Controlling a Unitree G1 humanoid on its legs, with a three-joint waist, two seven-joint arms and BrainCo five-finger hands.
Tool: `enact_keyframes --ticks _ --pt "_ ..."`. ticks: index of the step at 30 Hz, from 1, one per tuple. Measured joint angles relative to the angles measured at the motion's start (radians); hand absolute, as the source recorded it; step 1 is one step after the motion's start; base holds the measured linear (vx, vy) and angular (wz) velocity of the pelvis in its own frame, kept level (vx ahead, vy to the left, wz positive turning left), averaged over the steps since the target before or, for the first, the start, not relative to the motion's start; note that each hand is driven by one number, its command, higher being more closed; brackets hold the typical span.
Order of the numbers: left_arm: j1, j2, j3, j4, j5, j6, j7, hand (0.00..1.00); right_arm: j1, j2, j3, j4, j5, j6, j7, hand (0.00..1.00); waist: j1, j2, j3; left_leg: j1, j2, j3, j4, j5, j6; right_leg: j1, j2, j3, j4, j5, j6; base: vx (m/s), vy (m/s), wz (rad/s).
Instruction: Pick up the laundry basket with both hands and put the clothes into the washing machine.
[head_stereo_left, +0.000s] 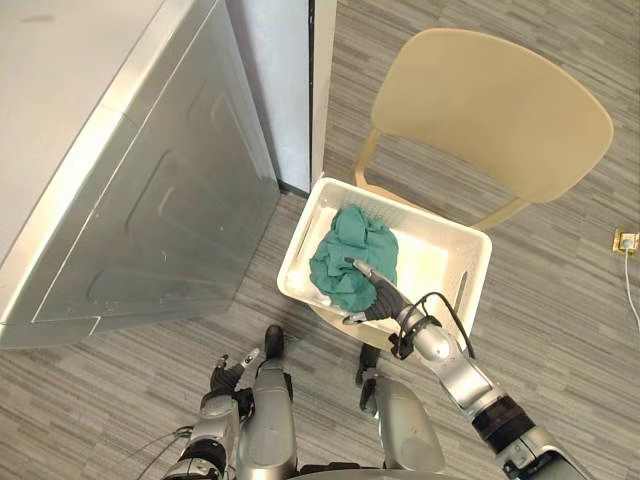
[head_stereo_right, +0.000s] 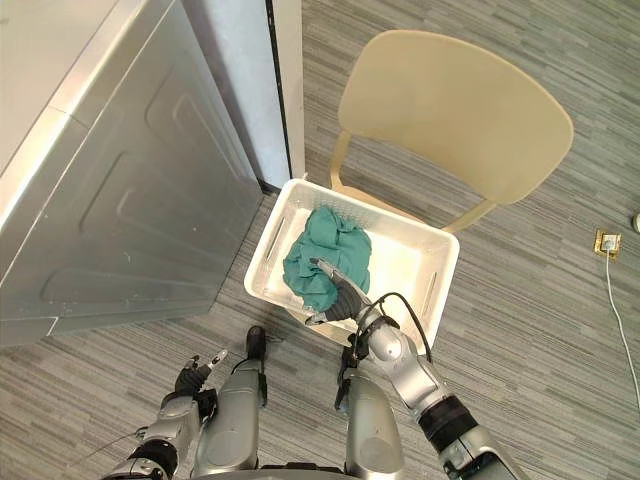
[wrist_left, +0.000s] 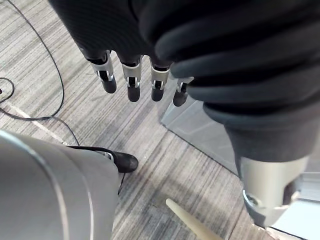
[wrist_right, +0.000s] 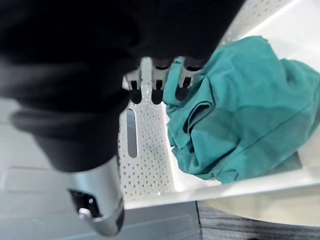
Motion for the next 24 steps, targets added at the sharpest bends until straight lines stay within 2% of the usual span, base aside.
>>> enact_keyframes --ticks 6,11,15,16,20,24 --pt "-0.033 0.015 -0.031 0.002 -0.026 -0.006 0.018 0.0 -0.171 0.0 -0.002 0.181 0.0 0.018 -0.029 0.0 0.007 0.002 0.034 -0.044 -0.002 -0.036 -0.002 0.023 -0.005 -0.035 0.003 -0.007 0.015 0.0 0.0 -0.02 0.003 0.15" --pt "-0.062 0.015 -0.032 0.012 -0.048 -0.012 0.021 0.0 -0.297 0.001 -0.006 0.335 0.012 0.025 -0.074 0.0 0.028 0.005 0.036 -0.109 -0.004 -0.063 -0.005 0.047 -0.006 -0.1 0.003 -0.015 0.042 -0.002 -0.003 -0.03 -0.005 0.11" --pt "-0.105 0.013 -0.033 0.045 -0.067 -0.016 0.021 0.0 -0.394 -0.007 -0.004 0.468 0.048 0.033 -0.092 0.0 0.037 0.024 0.047 -0.165 -0.009 -0.1 -0.006 0.066 -0.009 -0.142 0.003 -0.035 0.054 -0.003 -0.004 -0.05 -0.002 0.23" --pt "-0.124 0.012 -0.034 0.057 -0.068 -0.016 0.021 0.0 -0.411 -0.016 -0.004 0.498 0.049 0.033 -0.093 0.0 0.053 0.028 0.049 -0.182 -0.009 -0.105 -0.01 0.073 -0.009 -0.161 0.002 -0.038 0.063 -0.005 -0.006 -0.06 -0.015 0.16" --pt "-0.145 0.008 -0.053 0.071 -0.096 -0.025 0.02 0.0 -0.457 -0.029 -0.044 0.575 0.074 0.018 -0.113 0.0 0.056 0.034 0.052 -0.227 -0.012 -0.129 -0.014 0.09 -0.011 -0.203 0.001 -0.048 0.078 -0.007 -0.009 -0.04 -0.013 0.14" --pt "-0.192 -0.021 -0.054 0.072 -0.123 -0.035 0.018 0.0 -0.48 -0.026 -0.102 0.602 0.094 -0.002 -0.141 0.0 0.073 0.036 0.053 -0.287 -0.013 -0.142 0.009 0.092 -0.011 -0.265 -0.002 -0.049 0.12 -0.02 -0.012 -0.04 -0.019 0.03"
